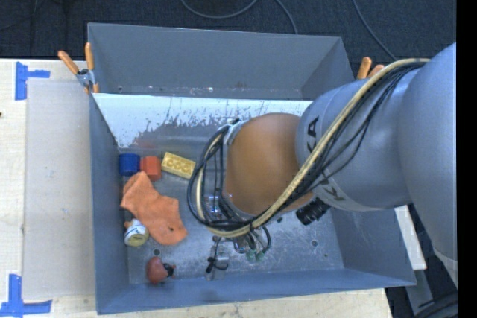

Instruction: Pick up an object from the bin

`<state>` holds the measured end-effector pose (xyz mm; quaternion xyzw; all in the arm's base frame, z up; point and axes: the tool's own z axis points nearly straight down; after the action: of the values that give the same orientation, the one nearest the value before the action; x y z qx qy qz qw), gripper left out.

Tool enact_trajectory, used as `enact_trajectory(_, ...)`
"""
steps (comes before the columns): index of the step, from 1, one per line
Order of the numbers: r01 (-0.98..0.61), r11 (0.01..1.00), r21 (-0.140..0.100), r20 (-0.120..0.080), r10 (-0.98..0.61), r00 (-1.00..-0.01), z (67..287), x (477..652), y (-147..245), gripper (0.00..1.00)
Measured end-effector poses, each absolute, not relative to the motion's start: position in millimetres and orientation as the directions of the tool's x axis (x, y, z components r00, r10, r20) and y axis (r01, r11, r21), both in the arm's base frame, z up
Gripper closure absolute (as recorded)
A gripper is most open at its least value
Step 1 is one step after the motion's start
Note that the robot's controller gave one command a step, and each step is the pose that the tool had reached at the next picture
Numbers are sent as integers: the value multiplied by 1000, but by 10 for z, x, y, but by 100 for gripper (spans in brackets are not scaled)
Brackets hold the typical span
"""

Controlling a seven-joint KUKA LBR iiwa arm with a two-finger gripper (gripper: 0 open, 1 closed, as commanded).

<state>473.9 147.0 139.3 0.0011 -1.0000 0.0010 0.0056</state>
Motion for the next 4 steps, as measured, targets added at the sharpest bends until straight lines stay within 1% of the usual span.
enact_trajectory(1, 2, 1000, -1, 3, 2, -1000, 1434, 4761, 1463, 0)
enact_trajectory(2, -62, 998, 0, 5, -62, -998, 755, 5157, 2190, 0)
enact_trajectory(3, -13, 1000, -1, 9, -13, -1000, 852, 5255, 2216, 0)
enact_trajectory(4, -249, 968, 0, 6, -249, -968, 929, 5398, 2008, 0)
